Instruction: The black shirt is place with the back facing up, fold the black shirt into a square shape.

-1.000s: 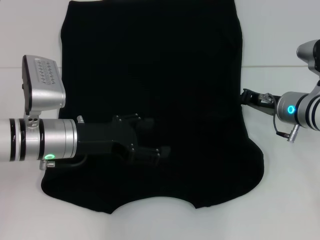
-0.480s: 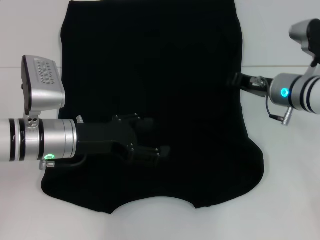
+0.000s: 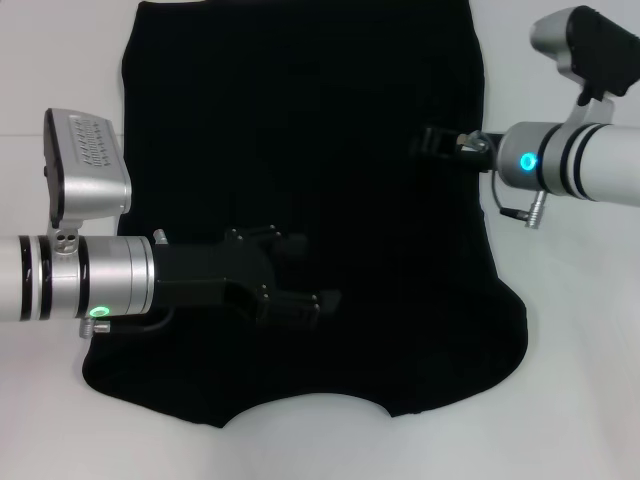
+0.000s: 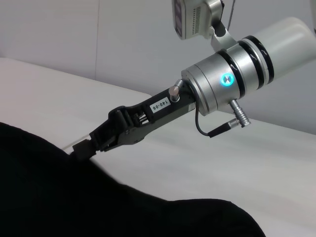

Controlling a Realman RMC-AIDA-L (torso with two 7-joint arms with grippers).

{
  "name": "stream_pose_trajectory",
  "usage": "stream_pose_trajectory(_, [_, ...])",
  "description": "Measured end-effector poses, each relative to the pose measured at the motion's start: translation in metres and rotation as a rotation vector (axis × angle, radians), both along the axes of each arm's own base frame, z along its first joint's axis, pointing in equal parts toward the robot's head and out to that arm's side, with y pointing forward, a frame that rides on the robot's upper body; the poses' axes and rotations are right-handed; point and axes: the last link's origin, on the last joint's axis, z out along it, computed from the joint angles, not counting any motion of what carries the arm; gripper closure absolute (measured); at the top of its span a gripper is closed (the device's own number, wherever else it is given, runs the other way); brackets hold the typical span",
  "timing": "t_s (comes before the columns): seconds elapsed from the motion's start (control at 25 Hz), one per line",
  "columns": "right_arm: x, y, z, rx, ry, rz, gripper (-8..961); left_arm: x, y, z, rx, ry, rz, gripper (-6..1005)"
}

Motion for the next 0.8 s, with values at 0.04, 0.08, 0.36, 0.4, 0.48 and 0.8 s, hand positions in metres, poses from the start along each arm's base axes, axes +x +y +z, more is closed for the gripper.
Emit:
stream_pose_trajectory(0.04, [-0.002, -0.001, -0.001, -0.011, 0.003, 0.008, 953, 0.000, 0.000, 0.000, 0.000, 0.000, 0.000, 65])
stream_pose_trajectory(0.08, [-0.004, -0.002, -0.003, -0.025, 0.005, 0.020, 952, 0.000, 0.000, 0.000, 0.000, 0.000, 0.000, 65])
stream_pose_trajectory(0.36, [-0.010, -0.008, -0.005, -0.083, 0.027, 0.073, 764, -0.003, 0.001, 0.005, 0.024, -0.006, 0.012, 64])
stream_pose_trajectory(0.4, [-0.009, -0.009, -0.005, -0.092, 0.029, 0.079, 742, -0.004, 0.002, 0.006, 0.026, -0.006, 0.014, 64])
stream_pose_trajectory(0.48, [-0.005, -0.012, -0.003, -0.108, 0.034, 0.085, 700, -0.005, 0.001, 0.007, 0.030, -0.005, 0.018, 64])
stream_pose_trajectory(0.8, [0.031, -0.036, 0.018, -0.138, 0.086, 0.080, 529, -0.014, -0.004, 0.015, 0.035, -0.001, 0.032, 64])
